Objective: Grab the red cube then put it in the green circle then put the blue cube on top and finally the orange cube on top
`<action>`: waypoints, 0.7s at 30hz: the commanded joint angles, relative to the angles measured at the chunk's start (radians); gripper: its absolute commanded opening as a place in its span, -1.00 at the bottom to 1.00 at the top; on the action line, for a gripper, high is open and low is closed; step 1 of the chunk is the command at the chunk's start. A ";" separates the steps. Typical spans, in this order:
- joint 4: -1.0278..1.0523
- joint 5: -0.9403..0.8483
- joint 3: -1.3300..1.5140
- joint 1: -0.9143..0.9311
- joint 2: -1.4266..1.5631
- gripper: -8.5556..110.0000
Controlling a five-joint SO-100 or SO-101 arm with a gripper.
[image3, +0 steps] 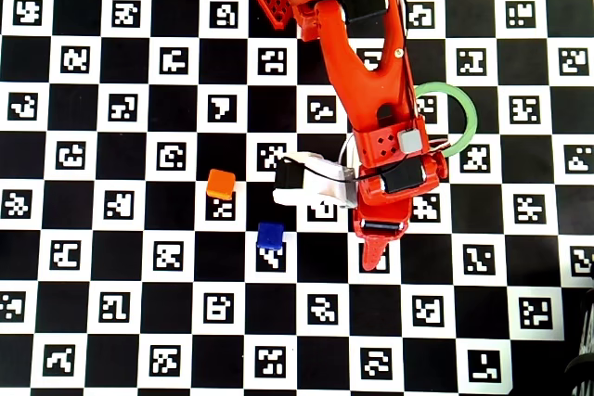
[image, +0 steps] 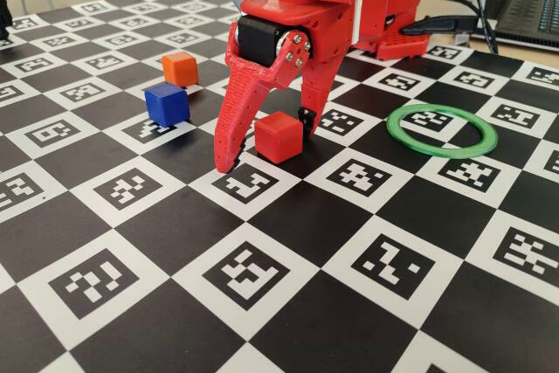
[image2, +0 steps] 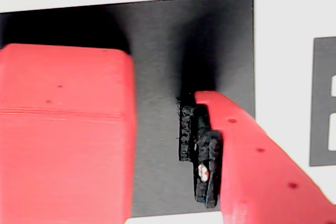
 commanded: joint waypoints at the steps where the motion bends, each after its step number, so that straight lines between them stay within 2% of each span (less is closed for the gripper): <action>1: -0.014 0.000 -0.075 0.009 0.020 -0.02; 21: -0.029 0.126 -0.078 0.025 0.017 -0.03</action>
